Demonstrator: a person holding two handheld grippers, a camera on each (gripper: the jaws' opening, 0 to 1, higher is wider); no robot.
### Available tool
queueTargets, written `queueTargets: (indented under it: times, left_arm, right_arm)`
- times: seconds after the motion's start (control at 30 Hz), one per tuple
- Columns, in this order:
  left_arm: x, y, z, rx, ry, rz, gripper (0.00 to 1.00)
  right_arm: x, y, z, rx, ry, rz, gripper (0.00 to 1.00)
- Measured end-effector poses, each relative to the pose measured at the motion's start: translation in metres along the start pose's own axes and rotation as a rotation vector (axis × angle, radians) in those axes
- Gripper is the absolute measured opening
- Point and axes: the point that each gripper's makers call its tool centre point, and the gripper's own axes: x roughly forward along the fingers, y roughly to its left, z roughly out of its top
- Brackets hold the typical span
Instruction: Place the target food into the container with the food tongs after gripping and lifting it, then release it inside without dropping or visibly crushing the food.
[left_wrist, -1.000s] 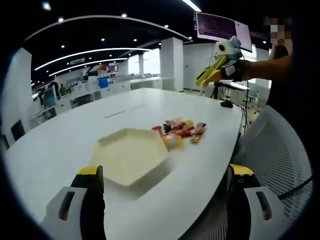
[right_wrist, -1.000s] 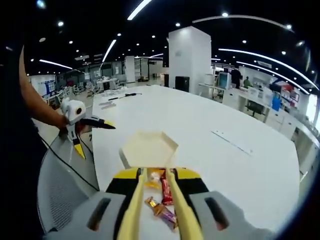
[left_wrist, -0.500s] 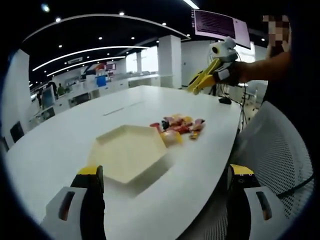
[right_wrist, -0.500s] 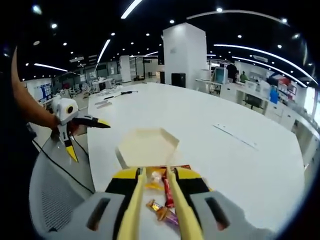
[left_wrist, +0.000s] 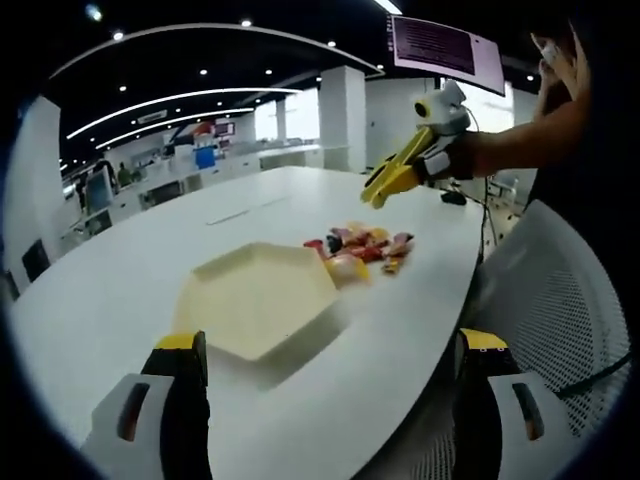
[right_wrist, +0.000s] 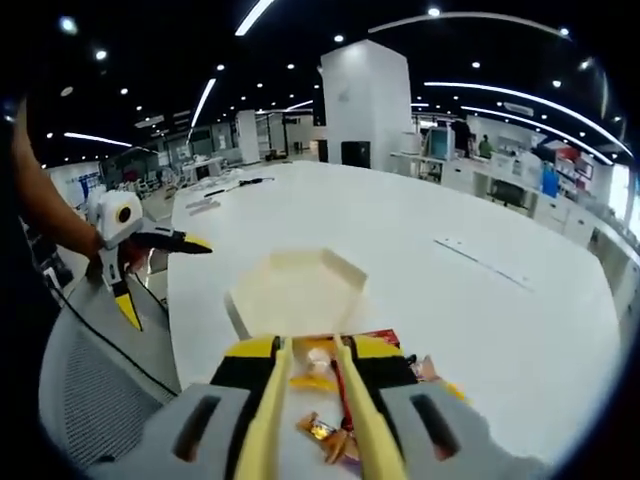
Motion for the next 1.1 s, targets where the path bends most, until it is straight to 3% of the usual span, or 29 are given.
queueTargets:
  times: [0.13,0.93,1.1]
  left_arm:
    - [0.003,-0.008,-0.005,0.041,0.022,-0.026,1.00]
    - [0.002,-0.004,-0.009,0.000,0.032,-0.029,1.00]
    - [0.002,-0.004,-0.011,-0.001,0.038,-0.030,1.00]
  right_arm:
    - [0.010,0.000,-0.004,0.006,0.006,-0.001,0.27]
    - [0.071,-0.006,-0.052,0.065,0.146,-0.034,0.27]
    - [0.075,-0.003,-0.068,0.004,0.211,-0.041,0.26]
